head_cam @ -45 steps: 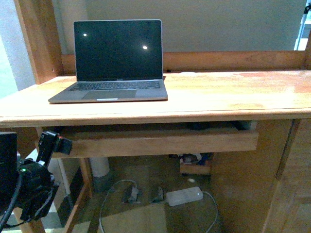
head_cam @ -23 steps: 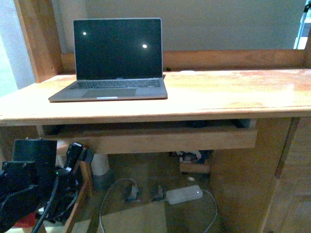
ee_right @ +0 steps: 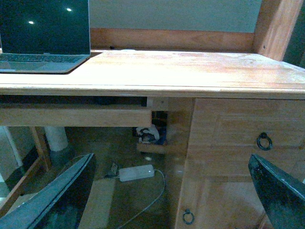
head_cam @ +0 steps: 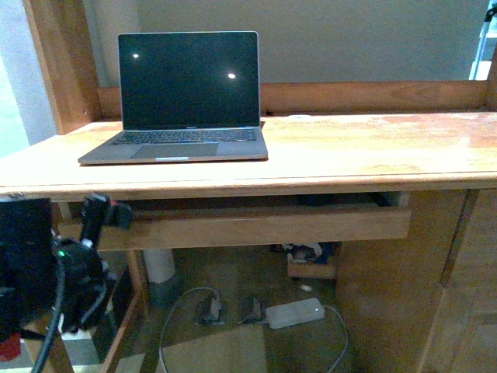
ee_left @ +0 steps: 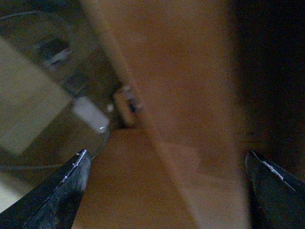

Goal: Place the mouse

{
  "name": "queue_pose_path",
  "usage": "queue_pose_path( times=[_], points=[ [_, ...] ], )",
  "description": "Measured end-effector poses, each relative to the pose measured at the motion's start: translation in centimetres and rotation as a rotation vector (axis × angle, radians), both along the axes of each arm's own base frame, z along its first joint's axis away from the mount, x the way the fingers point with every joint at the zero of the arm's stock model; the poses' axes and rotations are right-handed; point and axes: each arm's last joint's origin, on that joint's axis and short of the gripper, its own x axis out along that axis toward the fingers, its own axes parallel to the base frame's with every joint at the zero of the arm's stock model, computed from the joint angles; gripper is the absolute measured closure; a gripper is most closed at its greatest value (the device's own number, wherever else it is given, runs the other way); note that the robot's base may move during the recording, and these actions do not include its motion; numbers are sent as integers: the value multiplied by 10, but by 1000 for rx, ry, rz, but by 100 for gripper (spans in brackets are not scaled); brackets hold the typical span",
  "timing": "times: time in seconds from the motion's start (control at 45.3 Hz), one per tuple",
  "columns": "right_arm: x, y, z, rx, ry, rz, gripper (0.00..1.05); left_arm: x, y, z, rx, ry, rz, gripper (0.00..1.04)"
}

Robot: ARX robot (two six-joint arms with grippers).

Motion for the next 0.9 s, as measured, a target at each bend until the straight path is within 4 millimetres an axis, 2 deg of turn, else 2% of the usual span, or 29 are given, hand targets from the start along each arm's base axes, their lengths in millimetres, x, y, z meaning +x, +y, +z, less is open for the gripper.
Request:
queue_pose_path(
  times=[0.066, 0.221, 0.287, 0.441, 0.574, 0.728, 0.839, 0.905],
  points=[
    [0, 0, 0, 0, 0, 0, 7, -1, 0, 16, -1, -40, 0, 7],
    [0, 0, 0, 0, 0, 0, 7, -5, 1, 18, -2, -53, -4, 7],
    [0, 0, 0, 0, 0, 0, 7, 0, 3, 15, 0, -30, 4, 7],
    [0, 0, 0, 0, 0, 0, 7, 31, 9, -3, 0, 15, 48, 7],
    [0, 0, 0, 0, 0, -1, 7, 40, 8, -14, -5, 37, 50, 7],
    [0, 0, 0, 0, 0, -1, 7, 46, 5, -18, -20, 67, 27, 7],
    [0, 0, 0, 0, 0, 0, 7, 52, 0, -15, -32, 71, 27, 19],
    [0, 0, 0, 0, 0, 0, 7, 55, 0, -11, -38, 66, 46, 31]
  ],
)
